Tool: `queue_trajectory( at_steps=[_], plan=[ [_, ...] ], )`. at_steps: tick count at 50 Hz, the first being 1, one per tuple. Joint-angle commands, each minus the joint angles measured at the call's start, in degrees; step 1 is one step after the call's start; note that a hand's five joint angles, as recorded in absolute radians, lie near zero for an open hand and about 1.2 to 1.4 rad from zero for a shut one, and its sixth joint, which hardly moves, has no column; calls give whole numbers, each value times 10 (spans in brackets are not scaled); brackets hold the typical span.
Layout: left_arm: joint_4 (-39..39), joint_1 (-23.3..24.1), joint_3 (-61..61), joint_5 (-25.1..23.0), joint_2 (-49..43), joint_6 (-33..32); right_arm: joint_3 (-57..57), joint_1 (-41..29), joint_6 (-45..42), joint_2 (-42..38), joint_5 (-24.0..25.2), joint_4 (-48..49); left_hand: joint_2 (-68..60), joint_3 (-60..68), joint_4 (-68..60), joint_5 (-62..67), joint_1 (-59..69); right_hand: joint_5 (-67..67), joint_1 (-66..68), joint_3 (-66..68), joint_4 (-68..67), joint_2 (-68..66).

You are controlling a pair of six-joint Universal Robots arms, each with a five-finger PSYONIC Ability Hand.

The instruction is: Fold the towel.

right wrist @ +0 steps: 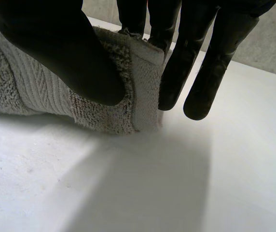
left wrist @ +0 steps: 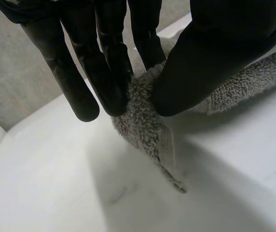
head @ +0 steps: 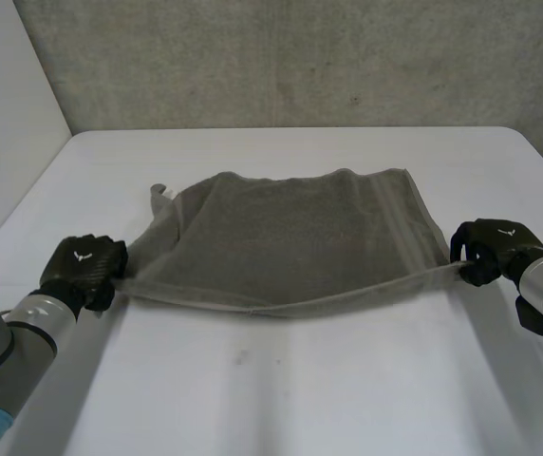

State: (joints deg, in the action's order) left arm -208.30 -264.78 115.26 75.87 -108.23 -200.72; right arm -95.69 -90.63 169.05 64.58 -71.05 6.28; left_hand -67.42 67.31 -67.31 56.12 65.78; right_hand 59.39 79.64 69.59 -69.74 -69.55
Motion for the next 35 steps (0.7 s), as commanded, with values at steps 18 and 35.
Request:
queue_trajectory(
  at_steps=[18,35],
  plan=[
    [256,1,-7,6,327,-89,13,3,-232,200,0,-204,-126,127,-127,139,142,106,4,104,-103,-104],
    [330,18,-10,27,233,-218,30,-9,-310,216,0,-272,-126,127,-127,139,142,106,4,104,-103,-104]
  ],
)
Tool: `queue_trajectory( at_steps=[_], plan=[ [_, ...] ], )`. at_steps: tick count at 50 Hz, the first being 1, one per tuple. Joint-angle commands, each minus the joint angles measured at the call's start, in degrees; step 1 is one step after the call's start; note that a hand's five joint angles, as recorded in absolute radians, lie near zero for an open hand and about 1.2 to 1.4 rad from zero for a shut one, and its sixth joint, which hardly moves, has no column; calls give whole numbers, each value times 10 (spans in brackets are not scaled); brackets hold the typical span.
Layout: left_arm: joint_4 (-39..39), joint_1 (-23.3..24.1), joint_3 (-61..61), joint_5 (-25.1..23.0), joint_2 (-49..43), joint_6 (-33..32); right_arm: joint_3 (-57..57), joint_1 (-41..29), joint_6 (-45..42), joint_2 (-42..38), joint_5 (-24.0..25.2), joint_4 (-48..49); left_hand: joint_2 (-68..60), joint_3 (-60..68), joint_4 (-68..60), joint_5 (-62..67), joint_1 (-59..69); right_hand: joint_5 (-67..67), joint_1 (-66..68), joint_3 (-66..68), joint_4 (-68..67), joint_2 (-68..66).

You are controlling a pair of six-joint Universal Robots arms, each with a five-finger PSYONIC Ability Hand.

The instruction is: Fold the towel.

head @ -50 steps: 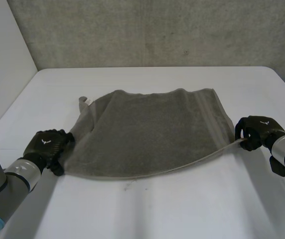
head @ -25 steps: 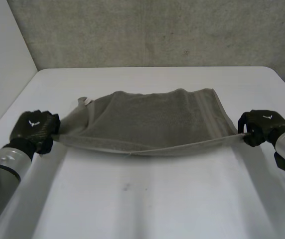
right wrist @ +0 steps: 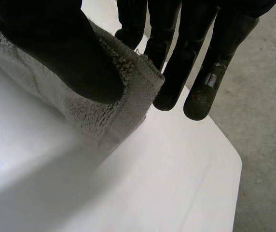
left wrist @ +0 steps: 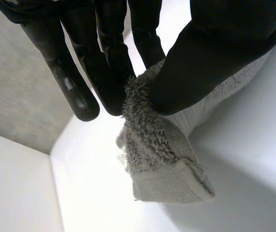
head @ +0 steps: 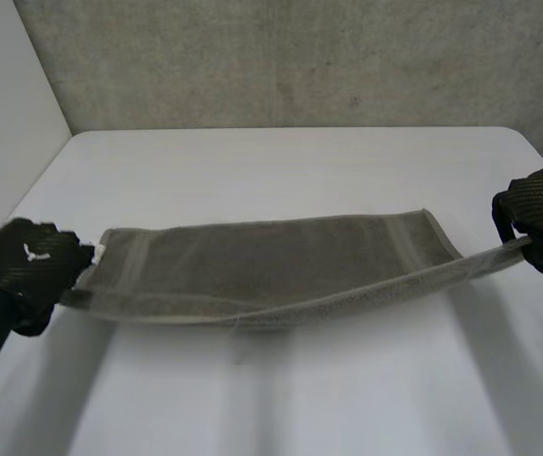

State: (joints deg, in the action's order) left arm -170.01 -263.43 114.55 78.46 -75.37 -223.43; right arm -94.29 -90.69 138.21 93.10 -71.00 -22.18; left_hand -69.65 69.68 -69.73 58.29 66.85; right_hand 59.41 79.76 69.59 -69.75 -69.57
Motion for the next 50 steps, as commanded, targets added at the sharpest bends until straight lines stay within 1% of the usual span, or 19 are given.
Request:
queue_trajectory(
  at_steps=[1,2,6,7,8,10,12,18,26,30,36,37,38,39,41,42,43,46,50],
  plan=[
    [-77,7,-8,1,-126,10,31,-13,3,-103,-2,25,-103,103,-103,117,131,106,2,104,-103,-104],
    [-77,7,-8,1,-126,10,31,-13,3,-103,-2,25,-103,103,-103,117,131,106,2,104,-103,-104],
    [-159,13,-55,3,-227,11,65,-39,12,-165,-7,62,-103,103,-103,117,131,106,2,104,-103,-104],
    [-179,13,-73,3,-257,13,93,-59,27,-201,-15,89,-103,103,-103,117,131,106,2,104,-103,-104],
    [-179,13,-73,3,-257,13,93,-59,27,-201,-15,89,-103,103,-103,117,131,106,2,104,-103,-104],
    [-198,16,-123,4,-316,19,127,-70,46,-246,-32,114,-103,103,-103,117,131,106,2,104,-103,-104],
    [-200,20,-150,4,-344,24,178,-80,65,-316,-60,146,-103,103,-103,117,131,106,2,104,-103,-104],
    [-204,38,-272,6,-452,61,259,-113,81,-410,-92,222,-103,103,-103,117,131,106,2,104,-103,-104],
    [-204,49,-377,25,-542,82,338,-123,79,-495,-139,317,-103,103,-103,117,131,106,2,104,-103,-104],
    [-199,50,-452,55,-598,84,371,-124,78,-525,-142,325,-103,103,-103,117,131,106,2,104,-103,-104],
    [-198,50,-477,58,-615,107,414,-124,77,-563,-144,326,-103,103,-103,117,131,106,2,104,-103,-104],
    [-198,50,-477,58,-615,107,419,-124,76,-569,-145,322,-103,103,-103,117,131,-438,-542,-440,441,440],
    [-199,51,-476,58,-615,121,419,-124,76,-569,-145,322,-70,70,-70,84,98,-443,-547,-445,447,445],
    [-198,53,-476,60,-614,134,418,-125,76,-572,-149,321,418,-418,419,-404,-390,-594,-698,-596,597,596],
    [-198,53,-476,60,-614,135,415,-126,77,-572,-150,323,423,-423,424,-409,-395,-594,-698,-596,597,596],
    [-198,56,-476,62,-613,147,413,-127,77,-567,-149,325,558,-558,559,-544,-530,-594,-698,-596,597,596],
    [-201,58,-474,61,-607,154,413,-127,77,-567,-149,325,597,-597,597,-583,-569,-594,-698,-596,597,596],
    [-197,62,-472,62,-589,154,411,-132,84,-552,-150,323,597,-597,597,-583,-569,-594,-698,-596,597,596],
    [-197,63,-458,62,-553,157,375,-134,99,-489,-150,322,597,-597,597,-583,-569,-594,-698,-596,597,596]
  ],
)
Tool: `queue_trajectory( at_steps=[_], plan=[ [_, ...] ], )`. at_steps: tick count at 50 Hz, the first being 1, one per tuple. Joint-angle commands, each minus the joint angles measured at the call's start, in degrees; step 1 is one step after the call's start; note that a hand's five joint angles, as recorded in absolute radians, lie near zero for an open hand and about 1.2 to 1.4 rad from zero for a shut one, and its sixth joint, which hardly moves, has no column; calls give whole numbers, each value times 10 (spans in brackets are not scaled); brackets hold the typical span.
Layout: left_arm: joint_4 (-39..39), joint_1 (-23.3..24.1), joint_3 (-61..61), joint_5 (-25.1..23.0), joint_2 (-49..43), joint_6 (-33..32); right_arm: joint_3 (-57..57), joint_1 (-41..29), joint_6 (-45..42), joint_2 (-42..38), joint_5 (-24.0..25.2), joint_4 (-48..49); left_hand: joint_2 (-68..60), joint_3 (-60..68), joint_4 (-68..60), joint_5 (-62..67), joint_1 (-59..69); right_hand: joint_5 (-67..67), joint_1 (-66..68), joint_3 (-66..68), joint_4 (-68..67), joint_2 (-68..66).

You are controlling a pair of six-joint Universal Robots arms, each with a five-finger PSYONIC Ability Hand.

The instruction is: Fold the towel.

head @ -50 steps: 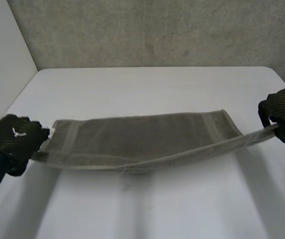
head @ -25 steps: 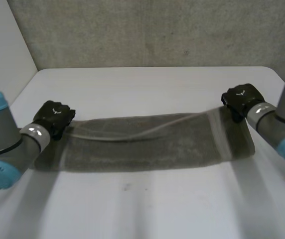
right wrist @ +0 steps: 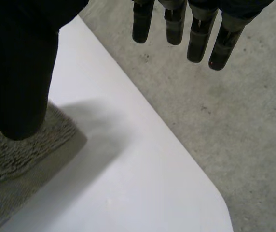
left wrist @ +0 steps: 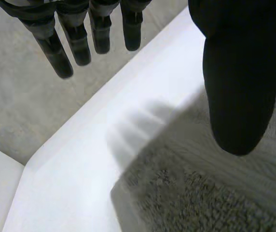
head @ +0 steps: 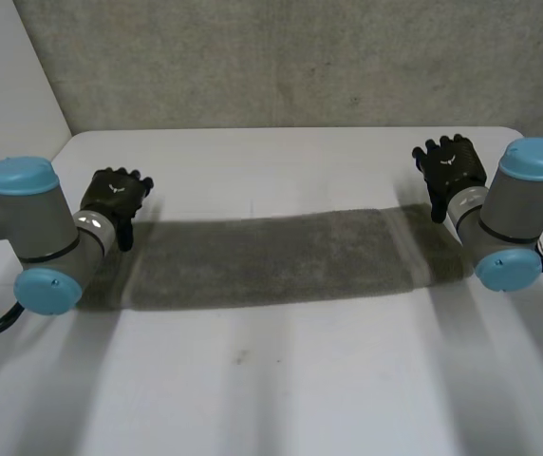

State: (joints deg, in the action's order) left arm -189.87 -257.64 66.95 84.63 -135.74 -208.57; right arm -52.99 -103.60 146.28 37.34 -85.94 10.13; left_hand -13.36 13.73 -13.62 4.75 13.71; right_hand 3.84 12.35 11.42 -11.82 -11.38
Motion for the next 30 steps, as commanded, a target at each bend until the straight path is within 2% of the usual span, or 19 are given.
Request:
queue_trajectory(
  at_steps=[1,3,5,7,13,20,22,25,27,30],
  plan=[
    [2,5,36,-1,76,10,-38,-5,18,69,0,-1,34,-37,36,-48,-37,-38,-23,-14,18,14],
    [2,5,56,-3,99,10,-59,-3,28,96,0,-1,34,-37,36,-48,-37,-38,-23,-14,18,14],
    [1,5,80,-3,129,11,-124,1,47,169,4,-3,34,-37,36,-48,-37,-38,-23,-14,18,14],
    [-2,4,134,-4,185,11,-156,2,50,199,5,-6,34,-37,36,-48,-37,-38,-23,-14,18,14],
    [-23,4,250,-5,271,16,-262,6,48,272,9,-29,34,-37,36,-48,-37,-36,-22,-12,16,12],
    [-88,3,352,-5,317,61,-338,35,50,284,22,-51,34,-37,36,-48,-37,146,161,170,-166,-170],
    [-104,2,370,-5,325,77,-363,43,46,277,51,-45,34,-37,36,-48,-37,230,245,254,-250,-254],
    [-125,2,398,-6,330,107,-371,49,46,272,74,-38,30,-34,32,-44,-33,237,252,261,-257,-261],
    [-126,1,406,-7,330,119,-380,64,46,246,110,-21,28,-32,31,-42,-32,237,252,261,-257,-261],
    [-125,-3,414,-7,330,132,-380,68,45,224,122,-8,28,-32,31,-42,-32,238,253,263,-259,-263]
  ],
)
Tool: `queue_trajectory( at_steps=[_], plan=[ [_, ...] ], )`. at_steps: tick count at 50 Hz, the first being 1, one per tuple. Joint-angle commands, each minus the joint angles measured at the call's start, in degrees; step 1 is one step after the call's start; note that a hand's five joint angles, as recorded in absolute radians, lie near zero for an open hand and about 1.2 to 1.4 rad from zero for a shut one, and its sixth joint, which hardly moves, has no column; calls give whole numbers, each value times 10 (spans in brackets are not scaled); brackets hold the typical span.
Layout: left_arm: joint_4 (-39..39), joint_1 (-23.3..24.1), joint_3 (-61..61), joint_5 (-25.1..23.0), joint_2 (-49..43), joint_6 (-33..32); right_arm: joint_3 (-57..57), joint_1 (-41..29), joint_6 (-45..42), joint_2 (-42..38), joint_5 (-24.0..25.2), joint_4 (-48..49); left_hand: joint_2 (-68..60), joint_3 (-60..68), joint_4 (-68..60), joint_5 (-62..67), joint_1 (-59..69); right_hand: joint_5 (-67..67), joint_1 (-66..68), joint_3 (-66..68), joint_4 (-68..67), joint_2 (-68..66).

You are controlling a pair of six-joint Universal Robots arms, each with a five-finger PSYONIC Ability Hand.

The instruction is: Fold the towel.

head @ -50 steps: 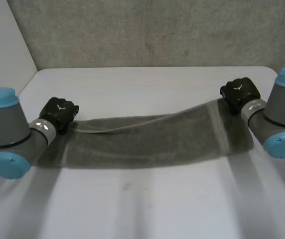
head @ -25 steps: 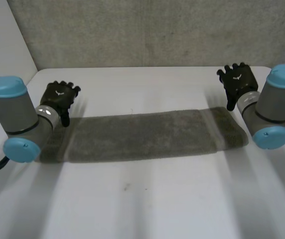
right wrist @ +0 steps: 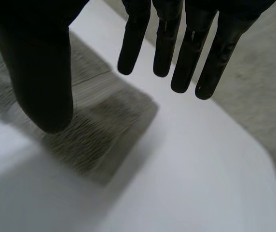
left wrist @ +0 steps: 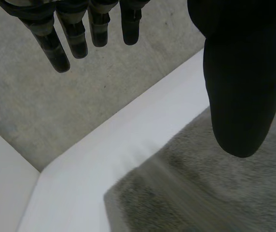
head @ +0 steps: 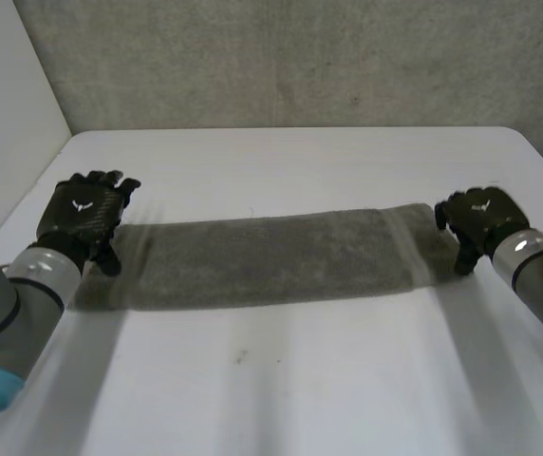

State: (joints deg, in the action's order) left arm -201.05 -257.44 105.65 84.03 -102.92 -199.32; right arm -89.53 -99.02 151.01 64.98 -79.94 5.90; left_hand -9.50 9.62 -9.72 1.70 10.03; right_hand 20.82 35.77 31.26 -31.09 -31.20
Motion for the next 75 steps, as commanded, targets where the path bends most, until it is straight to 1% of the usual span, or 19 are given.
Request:
queue_trajectory(
  at_steps=[1,14,16,17,19,28,36,38,43,49,52,57,60,62,63,65,68,70,75],
  plan=[
    [-14,-6,30,-1,1,40,-14,23,-3,-52,62,34,-11,9,-8,-11,5,69,19,64,-66,-65],
    [-16,-3,37,-1,0,40,-3,35,-14,-109,66,85,-7,6,-5,-15,2,117,68,113,-115,-113],
    [-16,-3,38,-1,0,40,-1,39,-24,-119,64,100,-7,6,-5,-15,2,239,190,235,-237,-236],
    [-16,-3,39,-1,-1,40,-1,39,-24,-119,64,100,-5,4,-3,-17,0,240,191,236,-237,-236],
    [-17,-3,41,-1,-1,40,0,45,-30,-125,61,120,-5,4,-3,-17,0,490,441,486,-488,-487],
    [-18,-3,45,0,1,41,-6,74,-28,-93,41,131,-5,4,-3,-17,0,492,442,487,-489,-488],
    [-18,0,51,0,5,41,-15,153,-33,-57,35,97,-5,4,-3,-17,0,492,442,487,-489,-488],
    [-18,0,53,-1,7,41,-5,205,-49,-57,37,68,-5,4,-3,-17,0,492,442,487,-489,-488],
    [-18,1,53,0,11,41,29,269,-112,-53,38,42,-5,4,-3,-17,0,492,442,487,-489,-488],
    [-18,0,54,0,11,41,59,270,-142,-49,36,33,-5,4,-3,-17,0,492,442,487,-489,-488],
    [-18,-1,53,0,11,42,76,238,-126,-35,33,34,-5,4,-3,-17,0,492,442,487,-489,-488],
    [-18,-1,53,0,11,42,120,82,-73,-15,28,38,-5,4,-3,-17,0,492,442,487,-489,-488],
    [-18,-1,53,0,11,43,127,41,-67,-18,25,39,-5,4,-3,-17,0,492,442,487,-489,-488],
    [-18,-2,53,0,11,42,140,-53,-63,-29,23,45,-5,4,-3,-17,0,492,442,487,-489,-488],
    [-18,-2,53,0,11,43,140,-54,-63,-29,22,45,-5,4,-3,-17,0,492,442,487,-489,-488],
    [-18,-3,53,0,11,43,157,-151,-66,-63,19,55,-5,4,-3,-17,0,492,442,487,-489,-488],
    [-18,-2,54,0,11,43,166,-198,-66,-85,16,57,-5,4,-3,-17,0,492,442,487,-489,-488],
    [-18,-2,53,0,11,43,176,-271,-66,-123,15,58,-5,4,-3,-17,0,492,442,487,-489,-488],
    [-18,-1,54,0,10,42,184,-337,-62,-172,18,64,-5,4,-3,-17,0,492,442,487,-489,-488]
  ],
)
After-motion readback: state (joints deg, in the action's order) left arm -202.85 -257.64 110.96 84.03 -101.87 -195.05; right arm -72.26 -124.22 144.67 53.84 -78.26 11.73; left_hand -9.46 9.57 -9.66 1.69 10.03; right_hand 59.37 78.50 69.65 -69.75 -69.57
